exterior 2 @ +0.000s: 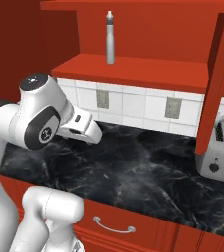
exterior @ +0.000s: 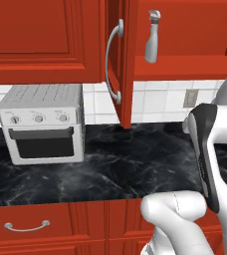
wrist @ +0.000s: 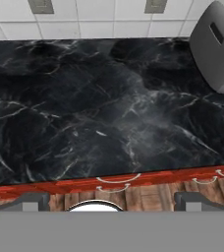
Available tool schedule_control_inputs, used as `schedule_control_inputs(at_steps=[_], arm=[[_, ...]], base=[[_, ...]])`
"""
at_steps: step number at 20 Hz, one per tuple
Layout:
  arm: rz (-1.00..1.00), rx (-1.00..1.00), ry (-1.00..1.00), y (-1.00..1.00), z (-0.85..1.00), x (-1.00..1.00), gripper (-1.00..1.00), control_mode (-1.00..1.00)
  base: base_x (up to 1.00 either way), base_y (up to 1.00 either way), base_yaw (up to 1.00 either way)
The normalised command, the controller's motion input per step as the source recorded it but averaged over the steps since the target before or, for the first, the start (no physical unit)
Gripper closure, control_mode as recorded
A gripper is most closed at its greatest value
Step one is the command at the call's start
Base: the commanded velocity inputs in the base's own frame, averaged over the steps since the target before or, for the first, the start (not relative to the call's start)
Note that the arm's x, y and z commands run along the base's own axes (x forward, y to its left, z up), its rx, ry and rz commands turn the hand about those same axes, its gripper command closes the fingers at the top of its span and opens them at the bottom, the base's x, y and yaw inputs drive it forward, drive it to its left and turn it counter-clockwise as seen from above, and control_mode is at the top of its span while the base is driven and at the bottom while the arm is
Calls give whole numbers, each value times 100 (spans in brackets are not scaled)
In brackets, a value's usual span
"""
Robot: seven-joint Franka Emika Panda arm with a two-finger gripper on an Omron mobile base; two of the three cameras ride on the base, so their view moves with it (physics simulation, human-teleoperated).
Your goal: Move the cutting board and knife to the sink. Then move spray from the cabinet to the counter.
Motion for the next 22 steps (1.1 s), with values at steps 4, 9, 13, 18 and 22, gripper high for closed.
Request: schedule_control_inputs(at_steps=[4, 9, 13, 18, 22], arm=[[0, 0, -5, 0, 6, -3, -100, -100], [7, 0, -29, 0, 50, -18, -100, -100], [9, 0, -42, 2, 66, -19, -100, -100], [5, -1, -41, 1, 93, -29, -100, -100], [3, -4, -43, 16, 87, -32, -100, -100]], base=[[0, 0, 0], [0, 0, 0], [0, 0, 0], [0, 0, 0], [0, 0, 0]])
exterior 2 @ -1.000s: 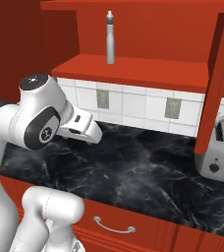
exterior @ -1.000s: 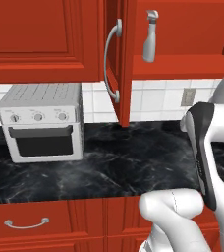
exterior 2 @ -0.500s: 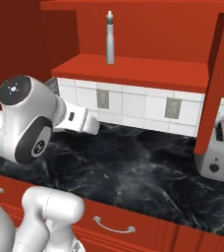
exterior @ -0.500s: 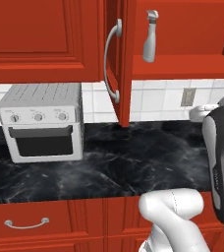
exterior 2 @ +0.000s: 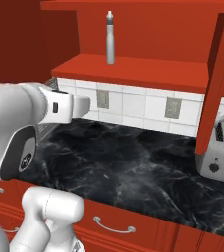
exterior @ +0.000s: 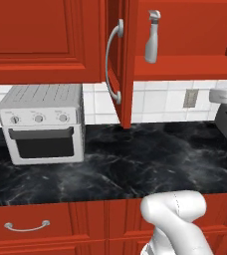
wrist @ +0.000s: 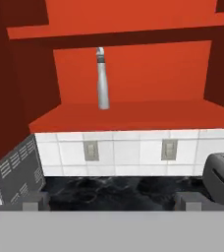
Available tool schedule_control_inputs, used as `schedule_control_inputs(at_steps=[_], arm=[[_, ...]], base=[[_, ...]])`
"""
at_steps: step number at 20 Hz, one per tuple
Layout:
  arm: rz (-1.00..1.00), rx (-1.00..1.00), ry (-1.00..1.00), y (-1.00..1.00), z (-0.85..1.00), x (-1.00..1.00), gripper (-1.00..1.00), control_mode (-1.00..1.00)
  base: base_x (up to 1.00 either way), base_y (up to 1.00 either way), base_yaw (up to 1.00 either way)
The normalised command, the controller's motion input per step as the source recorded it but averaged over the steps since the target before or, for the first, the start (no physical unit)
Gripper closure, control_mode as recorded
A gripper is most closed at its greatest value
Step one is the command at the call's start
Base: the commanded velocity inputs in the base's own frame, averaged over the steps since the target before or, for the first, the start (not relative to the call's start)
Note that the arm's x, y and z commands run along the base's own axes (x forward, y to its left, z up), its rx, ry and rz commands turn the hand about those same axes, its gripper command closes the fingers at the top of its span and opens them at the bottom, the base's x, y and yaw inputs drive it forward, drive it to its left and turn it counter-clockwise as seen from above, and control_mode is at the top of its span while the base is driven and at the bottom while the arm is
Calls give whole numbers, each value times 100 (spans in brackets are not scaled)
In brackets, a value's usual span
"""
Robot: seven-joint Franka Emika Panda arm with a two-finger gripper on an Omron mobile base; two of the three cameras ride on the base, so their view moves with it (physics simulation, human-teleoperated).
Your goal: Move the cutting board and knife to the sink. Then move spray from the cabinet to the counter.
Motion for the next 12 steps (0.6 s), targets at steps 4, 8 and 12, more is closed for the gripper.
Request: schedule_control_inputs(at_steps=[4, 8, 12], arm=[[1, -7, -39, 32, 65, -23, -100, -100], [0, -3, -16, 27, 12, 0, -100, -100], [0, 0, 0, 4, 16, 17, -100, -100]], base=[[0, 0, 0], [0, 0, 0], [0, 0, 0]])
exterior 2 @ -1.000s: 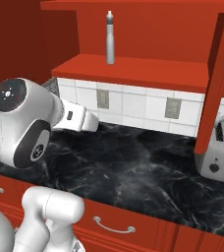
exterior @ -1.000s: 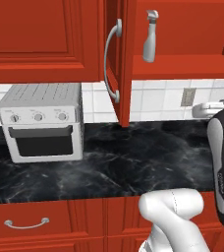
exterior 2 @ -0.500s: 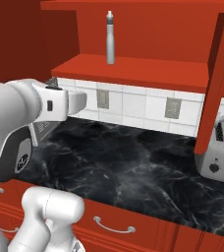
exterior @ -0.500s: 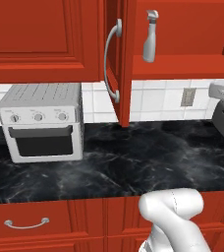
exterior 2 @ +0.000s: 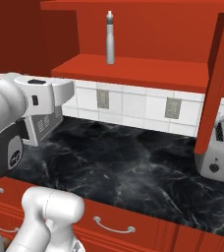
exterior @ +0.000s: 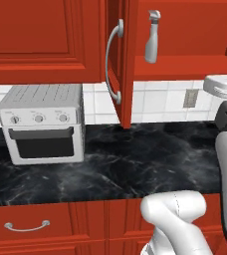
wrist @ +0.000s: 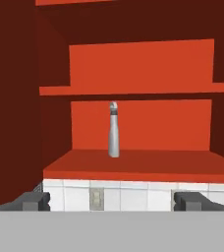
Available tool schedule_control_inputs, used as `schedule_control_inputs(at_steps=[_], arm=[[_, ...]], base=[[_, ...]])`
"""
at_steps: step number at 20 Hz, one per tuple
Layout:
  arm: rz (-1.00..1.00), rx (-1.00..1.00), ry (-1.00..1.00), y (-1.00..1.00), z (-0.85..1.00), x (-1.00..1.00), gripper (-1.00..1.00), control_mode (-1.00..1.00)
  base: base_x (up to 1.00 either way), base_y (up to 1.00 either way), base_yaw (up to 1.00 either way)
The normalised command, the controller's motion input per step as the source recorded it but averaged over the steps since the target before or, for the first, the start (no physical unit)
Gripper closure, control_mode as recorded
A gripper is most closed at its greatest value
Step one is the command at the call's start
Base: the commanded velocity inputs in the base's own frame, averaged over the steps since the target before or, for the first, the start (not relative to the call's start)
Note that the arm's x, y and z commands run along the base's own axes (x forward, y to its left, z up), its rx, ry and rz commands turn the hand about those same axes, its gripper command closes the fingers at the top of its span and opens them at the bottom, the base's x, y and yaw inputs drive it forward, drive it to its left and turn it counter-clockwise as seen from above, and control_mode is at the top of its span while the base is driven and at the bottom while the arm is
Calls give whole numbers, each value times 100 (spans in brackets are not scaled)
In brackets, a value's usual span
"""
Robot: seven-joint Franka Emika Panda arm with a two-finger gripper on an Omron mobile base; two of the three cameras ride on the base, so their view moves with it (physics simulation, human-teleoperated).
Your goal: Move the cutting board and knife to the sink. Then move spray from the cabinet to the counter.
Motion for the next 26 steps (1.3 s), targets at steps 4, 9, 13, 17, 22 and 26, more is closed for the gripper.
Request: schedule_control_inputs(at_steps=[4, 9, 13, 17, 22, 26], arm=[[0, 0, 0, 1, 18, 46, -100, -100], [0, 0, 0, 0, 6, 37, -100, -100], [0, 0, -2, 0, 2, 33, -100, -100], [0, 0, -1, 3, 15, 23, -100, -100], [0, 0, -3, 1, 13, 21, -100, -100], [0, 0, -5, 0, 15, 35, -100, -100]], base=[[0, 0, 0], [0, 0, 0], [0, 0, 0], [0, 0, 0], [0, 0, 0], [0, 0, 0]])
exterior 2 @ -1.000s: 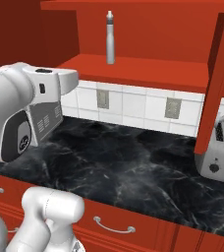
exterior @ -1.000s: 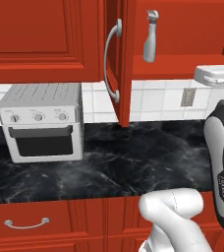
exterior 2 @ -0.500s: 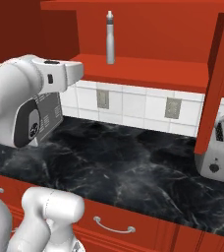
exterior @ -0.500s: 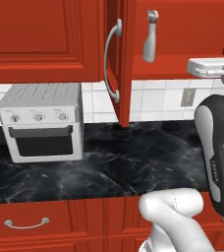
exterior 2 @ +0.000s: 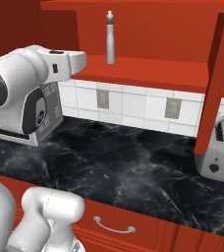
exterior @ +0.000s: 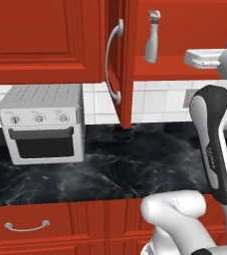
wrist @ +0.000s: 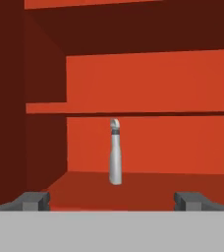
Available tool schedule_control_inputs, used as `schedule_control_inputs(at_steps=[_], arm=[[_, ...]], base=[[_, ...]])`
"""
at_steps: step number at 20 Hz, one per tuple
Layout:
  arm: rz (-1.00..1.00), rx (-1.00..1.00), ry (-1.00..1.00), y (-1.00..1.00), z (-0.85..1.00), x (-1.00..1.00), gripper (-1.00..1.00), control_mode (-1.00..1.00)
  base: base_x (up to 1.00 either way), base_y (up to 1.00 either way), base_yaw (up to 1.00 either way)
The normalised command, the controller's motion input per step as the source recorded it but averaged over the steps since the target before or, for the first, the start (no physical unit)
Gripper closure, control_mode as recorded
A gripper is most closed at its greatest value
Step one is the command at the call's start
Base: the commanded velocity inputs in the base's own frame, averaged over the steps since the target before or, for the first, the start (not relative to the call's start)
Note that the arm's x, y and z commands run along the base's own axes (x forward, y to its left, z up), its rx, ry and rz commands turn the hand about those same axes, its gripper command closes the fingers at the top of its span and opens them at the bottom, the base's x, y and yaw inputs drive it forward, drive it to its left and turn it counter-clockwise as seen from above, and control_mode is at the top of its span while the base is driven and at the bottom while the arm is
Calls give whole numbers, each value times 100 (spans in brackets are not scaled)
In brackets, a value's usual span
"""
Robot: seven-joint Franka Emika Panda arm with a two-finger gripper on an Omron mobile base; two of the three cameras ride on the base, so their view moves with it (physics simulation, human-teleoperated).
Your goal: Move the cutting board and knife to the sink. Then move spray from the cabinet to the counter.
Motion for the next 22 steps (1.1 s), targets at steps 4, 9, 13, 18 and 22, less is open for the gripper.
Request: schedule_control_inputs(at_steps=[4, 9, 13, 18, 22], arm=[[0, 0, -4, -2, 4, 37, -100, -100], [0, 0, 0, 0, 0, 54, -100, -100], [0, 0, 0, 0, 0, 49, -100, -100], [0, 0, 0, 0, -8, 50, -100, -100], [0, 0, 0, 0, -21, 44, -100, -100]], base=[[0, 0, 0], [0, 0, 0], [0, 0, 0], [0, 0, 0], [0, 0, 0]])
